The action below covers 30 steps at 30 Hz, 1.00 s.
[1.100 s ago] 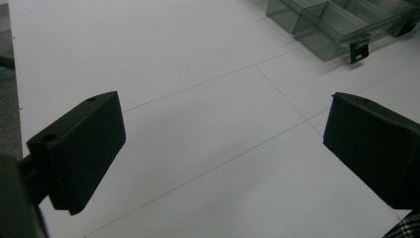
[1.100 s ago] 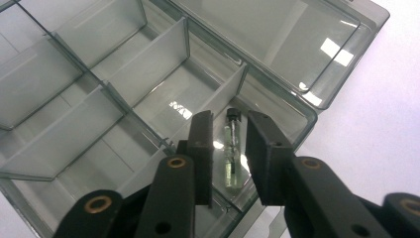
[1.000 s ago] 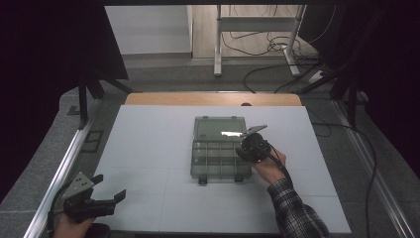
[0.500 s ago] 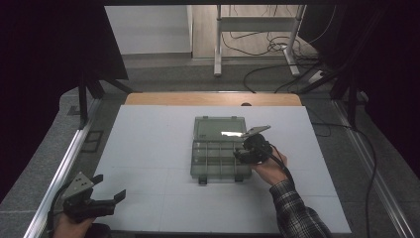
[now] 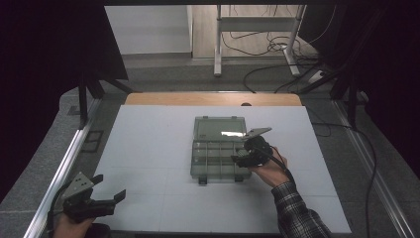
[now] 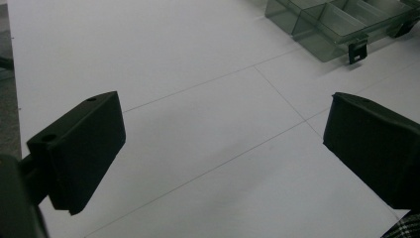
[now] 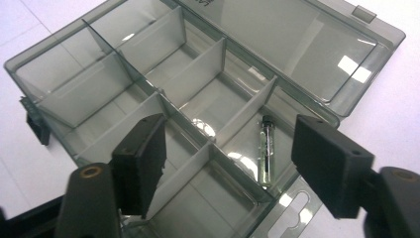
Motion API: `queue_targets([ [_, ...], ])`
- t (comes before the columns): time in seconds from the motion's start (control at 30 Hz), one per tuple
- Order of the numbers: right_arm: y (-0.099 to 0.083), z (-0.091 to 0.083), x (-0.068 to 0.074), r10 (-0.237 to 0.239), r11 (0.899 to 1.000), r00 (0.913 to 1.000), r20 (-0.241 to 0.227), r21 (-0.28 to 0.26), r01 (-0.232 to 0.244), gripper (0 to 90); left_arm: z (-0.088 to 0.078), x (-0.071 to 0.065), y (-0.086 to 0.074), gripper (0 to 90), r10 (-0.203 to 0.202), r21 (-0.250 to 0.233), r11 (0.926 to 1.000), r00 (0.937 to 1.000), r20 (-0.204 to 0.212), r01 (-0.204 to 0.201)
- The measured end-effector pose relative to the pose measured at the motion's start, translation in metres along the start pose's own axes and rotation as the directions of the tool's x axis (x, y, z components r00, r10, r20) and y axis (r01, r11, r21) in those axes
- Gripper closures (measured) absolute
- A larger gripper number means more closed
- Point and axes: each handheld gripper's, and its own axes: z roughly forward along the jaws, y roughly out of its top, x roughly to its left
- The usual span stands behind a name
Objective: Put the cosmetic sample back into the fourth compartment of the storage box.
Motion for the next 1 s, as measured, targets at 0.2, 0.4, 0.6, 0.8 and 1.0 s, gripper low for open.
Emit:
queue_targets([
  [0.2, -0.002, -0.005, 0.002, 0.003, 1.0, 0.9997, -0.023, -0.012, -0.003, 20.1, 0.0, 0.0, 0.0, 3.0, 0.001, 0.001, 1.0, 1.0, 0.0, -0.001],
  [0.4, -0.004, -0.009, 0.005, -0.014, 1.0, 0.9999, 0.002, -0.014, 0.014, 7.8, 0.0, 0.0, 0.0, 3.0, 0.001, 0.0, 1.0, 1.0, -0.001, -0.001],
  [0.6, -0.005, -0.013, 0.009, -0.028, 0.999, 0.9995, 0.017, -0.021, 0.029, 3.6, 0.0, 0.0, 0.0, 3.0, -0.001, -0.001, 1.0, 1.0, 0.0, 0.001],
  [0.8, -0.006, -0.02, 0.013, -0.049, 0.998, 0.9988, 0.008, -0.034, 0.049, 2.4, 0.0, 0.0, 0.0, 3.0, -0.001, -0.001, 1.0, 1.0, -0.001, 0.001],
  [1.0, -0.007, -0.025, 0.018, -0.064, 0.997, 0.998, 0.004, -0.042, 0.064, 1.2, 0.0, 0.0, 0.0, 3.0, -0.003, -0.002, 1.0, 1.0, 0.0, 0.003],
])
